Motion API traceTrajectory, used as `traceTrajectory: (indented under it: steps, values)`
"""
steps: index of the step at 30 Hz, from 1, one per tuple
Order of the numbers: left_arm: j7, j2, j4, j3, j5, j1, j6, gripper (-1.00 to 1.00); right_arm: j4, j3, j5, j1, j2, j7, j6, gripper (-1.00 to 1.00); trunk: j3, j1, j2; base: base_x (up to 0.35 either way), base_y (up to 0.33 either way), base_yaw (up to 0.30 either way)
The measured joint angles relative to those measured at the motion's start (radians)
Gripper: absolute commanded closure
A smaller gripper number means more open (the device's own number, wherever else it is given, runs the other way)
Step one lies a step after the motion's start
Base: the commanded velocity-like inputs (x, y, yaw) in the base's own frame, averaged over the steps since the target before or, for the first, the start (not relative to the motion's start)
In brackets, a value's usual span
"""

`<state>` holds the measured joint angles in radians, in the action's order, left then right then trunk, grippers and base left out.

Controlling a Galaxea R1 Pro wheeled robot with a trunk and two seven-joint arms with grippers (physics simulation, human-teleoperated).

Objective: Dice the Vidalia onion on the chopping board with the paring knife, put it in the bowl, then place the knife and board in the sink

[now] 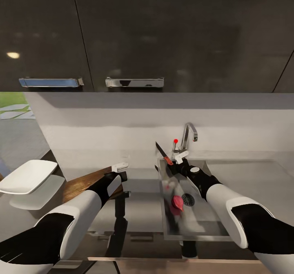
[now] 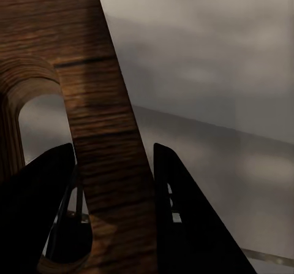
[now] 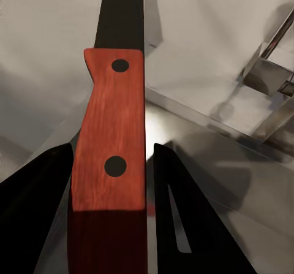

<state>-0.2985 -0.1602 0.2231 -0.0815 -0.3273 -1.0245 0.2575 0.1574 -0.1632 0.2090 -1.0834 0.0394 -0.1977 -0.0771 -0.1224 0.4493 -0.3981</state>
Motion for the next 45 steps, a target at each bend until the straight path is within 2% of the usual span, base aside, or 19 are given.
traceTrajectory:
  steps: [12, 32, 45]
  values:
    - [0.0, 0.0, 0.0, 0.0, 0.001, 0.0, 0.0, 1.0, 0.0, 0.0, 0.0, 0.0, 0.003, 0.003, 0.002, 1.0, 0.0, 0.0, 0.0, -0.019, 0.0, 0.0]
    - [-0.002, 0.0, 0.0, 0.001, 0.002, 0.0, 0.0, 1.0, 0.0, 0.0, 0.0, 0.0, 0.003, 0.003, 0.003, 1.0, 0.0, 0.001, 0.0, -0.316, 0.0, 0.0]
    - [-0.002, 0.001, -0.001, 0.0, 0.0, 0.001, 0.001, 1.0, 0.0, 0.001, -0.001, 0.0, 0.004, 0.003, 0.003, 1.0, 0.007, 0.0, 0.0, -0.044, 0.0, 0.0]
